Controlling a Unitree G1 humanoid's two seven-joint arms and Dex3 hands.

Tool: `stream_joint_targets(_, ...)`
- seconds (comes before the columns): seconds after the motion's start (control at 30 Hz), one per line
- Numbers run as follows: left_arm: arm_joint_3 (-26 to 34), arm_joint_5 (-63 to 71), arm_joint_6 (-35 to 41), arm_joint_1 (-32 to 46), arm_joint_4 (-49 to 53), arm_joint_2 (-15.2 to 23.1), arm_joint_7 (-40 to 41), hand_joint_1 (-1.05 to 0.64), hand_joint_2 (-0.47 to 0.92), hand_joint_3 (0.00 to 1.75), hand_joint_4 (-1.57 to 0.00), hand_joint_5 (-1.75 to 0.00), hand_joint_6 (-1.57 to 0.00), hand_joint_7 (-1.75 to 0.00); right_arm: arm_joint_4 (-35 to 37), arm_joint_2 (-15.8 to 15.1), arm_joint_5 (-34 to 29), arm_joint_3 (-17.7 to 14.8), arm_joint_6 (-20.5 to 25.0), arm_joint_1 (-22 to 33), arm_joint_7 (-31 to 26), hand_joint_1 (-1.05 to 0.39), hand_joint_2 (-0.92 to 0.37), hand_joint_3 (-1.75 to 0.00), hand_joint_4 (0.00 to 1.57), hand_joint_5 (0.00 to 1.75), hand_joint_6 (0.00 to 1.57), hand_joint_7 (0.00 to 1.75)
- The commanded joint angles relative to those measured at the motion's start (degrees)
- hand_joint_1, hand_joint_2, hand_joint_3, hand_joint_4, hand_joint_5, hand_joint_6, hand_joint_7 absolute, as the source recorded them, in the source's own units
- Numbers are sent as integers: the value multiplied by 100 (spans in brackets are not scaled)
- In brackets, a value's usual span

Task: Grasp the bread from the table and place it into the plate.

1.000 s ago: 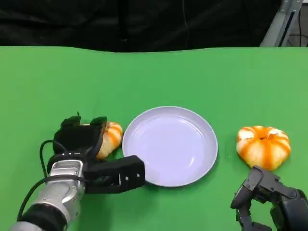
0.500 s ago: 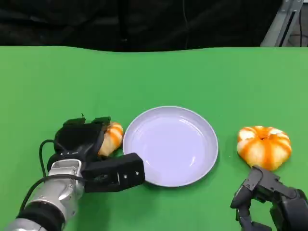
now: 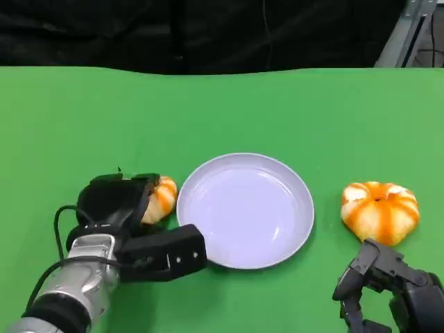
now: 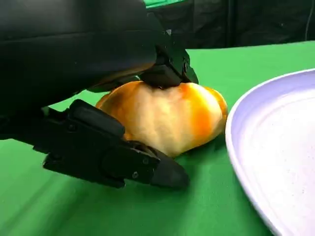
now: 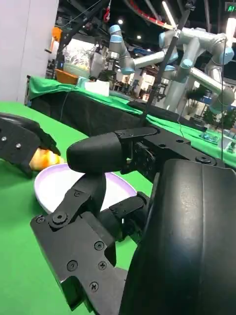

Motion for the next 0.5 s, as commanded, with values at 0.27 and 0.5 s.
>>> stream_joint_targets(0.27, 51, -160, -66, 53, 208, 94, 218, -24, 92, 6, -78, -16, -73, -5, -27, -44, 92, -33, 25, 17, -2, -15, -53, -116, 81, 175, 74, 158)
stream_joint_targets(0.5, 395, -472, -525, 114, 160, 76, 941, -17, 92, 11, -77, -78, -103, -12, -28, -70, 167, -41, 2, 14, 46, -15, -53, -116, 81, 175, 74, 158)
